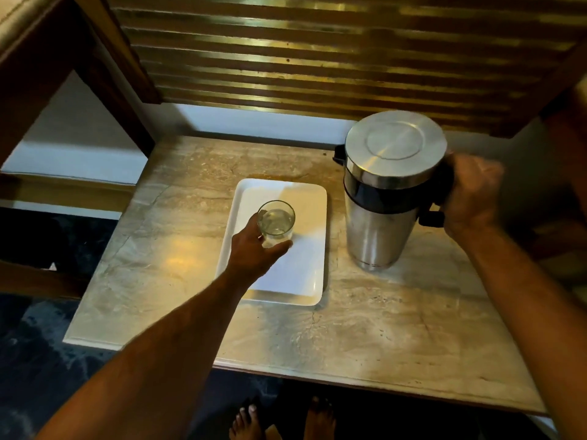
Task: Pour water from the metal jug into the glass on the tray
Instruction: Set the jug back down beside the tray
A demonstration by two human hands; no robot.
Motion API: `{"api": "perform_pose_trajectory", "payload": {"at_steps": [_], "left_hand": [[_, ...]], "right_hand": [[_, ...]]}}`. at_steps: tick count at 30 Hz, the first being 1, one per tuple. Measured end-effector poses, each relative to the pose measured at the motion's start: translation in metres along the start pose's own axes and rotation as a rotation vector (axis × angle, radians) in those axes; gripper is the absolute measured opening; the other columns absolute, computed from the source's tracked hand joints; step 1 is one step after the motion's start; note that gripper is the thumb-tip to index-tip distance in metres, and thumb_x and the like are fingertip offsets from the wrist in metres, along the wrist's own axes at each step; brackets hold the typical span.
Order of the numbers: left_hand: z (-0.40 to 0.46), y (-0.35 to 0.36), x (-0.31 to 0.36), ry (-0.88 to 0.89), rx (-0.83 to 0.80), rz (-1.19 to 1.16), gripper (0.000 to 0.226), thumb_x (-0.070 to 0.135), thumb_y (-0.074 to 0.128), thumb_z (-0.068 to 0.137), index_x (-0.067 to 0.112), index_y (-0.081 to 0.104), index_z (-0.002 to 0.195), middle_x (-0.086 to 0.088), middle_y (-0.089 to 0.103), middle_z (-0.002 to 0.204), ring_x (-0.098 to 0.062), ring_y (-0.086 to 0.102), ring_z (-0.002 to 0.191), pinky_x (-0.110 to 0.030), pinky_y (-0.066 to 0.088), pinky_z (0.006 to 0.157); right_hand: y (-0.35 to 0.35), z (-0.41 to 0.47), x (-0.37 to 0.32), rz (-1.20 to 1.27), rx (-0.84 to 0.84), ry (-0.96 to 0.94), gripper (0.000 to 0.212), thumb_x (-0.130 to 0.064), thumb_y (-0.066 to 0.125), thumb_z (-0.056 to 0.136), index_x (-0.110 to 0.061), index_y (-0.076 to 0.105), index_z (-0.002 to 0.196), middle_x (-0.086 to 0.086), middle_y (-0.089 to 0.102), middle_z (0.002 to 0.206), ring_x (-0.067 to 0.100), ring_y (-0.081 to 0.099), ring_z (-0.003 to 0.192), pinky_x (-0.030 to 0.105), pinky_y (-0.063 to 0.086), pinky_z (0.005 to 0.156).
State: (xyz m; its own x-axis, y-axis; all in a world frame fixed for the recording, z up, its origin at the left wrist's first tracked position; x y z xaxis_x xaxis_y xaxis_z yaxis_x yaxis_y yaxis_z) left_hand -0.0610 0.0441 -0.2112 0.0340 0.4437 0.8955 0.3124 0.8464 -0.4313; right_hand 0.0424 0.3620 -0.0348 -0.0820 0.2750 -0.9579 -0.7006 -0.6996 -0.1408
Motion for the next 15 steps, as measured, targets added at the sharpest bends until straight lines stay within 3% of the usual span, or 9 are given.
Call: {"api": "perform_pose_trajectory", "payload": {"at_steps": [3,7,9,11,15], "left_hand": [[-0.001,0.000,0.002,-0.007,0.013,-0.014,0.071,0.028,0.089,0.067,0.021,0.056,0.129,0.003,0.066,0.122,-0.016,0.063,0.110,-0.033,0.055,0.094],[-0.002,0.002,0.006,-0.005,0.021,-0.020,0.073,0.022,0.089,0.067,0.018,0.055,0.131,0.000,0.066,0.122,-0.019,0.063,0.112,-0.034,0.054,0.095],[-0.002,0.001,0.007,-0.002,0.022,0.001,0.072,0.023,0.089,0.068,0.018,0.056,0.131,0.002,0.066,0.121,-0.017,0.063,0.109,-0.020,0.053,0.090],[-0.002,0.002,0.008,0.007,0.015,0.047,0.071,0.026,0.089,0.068,0.019,0.056,0.131,0.004,0.066,0.120,-0.014,0.063,0.106,-0.005,0.047,0.081],[-0.002,0.002,0.008,-0.003,0.018,0.051,0.072,0.030,0.089,0.068,0.022,0.055,0.131,0.006,0.066,0.120,-0.012,0.063,0.107,-0.014,0.050,0.087]], "right_hand": [[-0.012,-0.004,0.010,0.048,0.056,0.067,0.026,-0.017,0.050,0.088,-0.012,0.055,0.062,0.008,0.053,0.063,0.018,0.053,0.065,0.030,0.045,0.056],[-0.027,-0.008,0.024,0.111,0.115,0.109,0.036,0.003,0.045,0.094,-0.015,0.053,0.064,-0.017,0.058,0.053,-0.005,0.054,0.054,0.014,0.044,0.050],[-0.029,-0.011,0.022,0.151,0.130,0.090,0.029,-0.007,0.048,0.088,-0.013,0.052,0.061,-0.013,0.056,0.052,0.002,0.053,0.056,0.017,0.043,0.049],[-0.031,-0.012,0.025,0.172,0.147,0.092,0.023,-0.015,0.048,0.081,-0.012,0.053,0.059,0.002,0.052,0.058,0.011,0.051,0.060,0.025,0.043,0.050],[-0.034,-0.013,0.035,0.171,0.123,0.096,0.023,-0.013,0.047,0.082,-0.011,0.056,0.061,0.003,0.056,0.060,0.020,0.051,0.065,0.026,0.043,0.050]]}}
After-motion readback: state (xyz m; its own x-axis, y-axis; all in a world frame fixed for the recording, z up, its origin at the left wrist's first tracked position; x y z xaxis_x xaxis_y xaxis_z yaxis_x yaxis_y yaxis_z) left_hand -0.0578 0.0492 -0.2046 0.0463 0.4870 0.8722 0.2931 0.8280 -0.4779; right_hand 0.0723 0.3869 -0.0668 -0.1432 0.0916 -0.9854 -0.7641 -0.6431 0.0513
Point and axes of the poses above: each hand's wrist, its own z-axis towards the middle knuckle, its own y-axis out of the palm, x = y × z, the point moved 8 cm from there along z, towards the middle knuckle
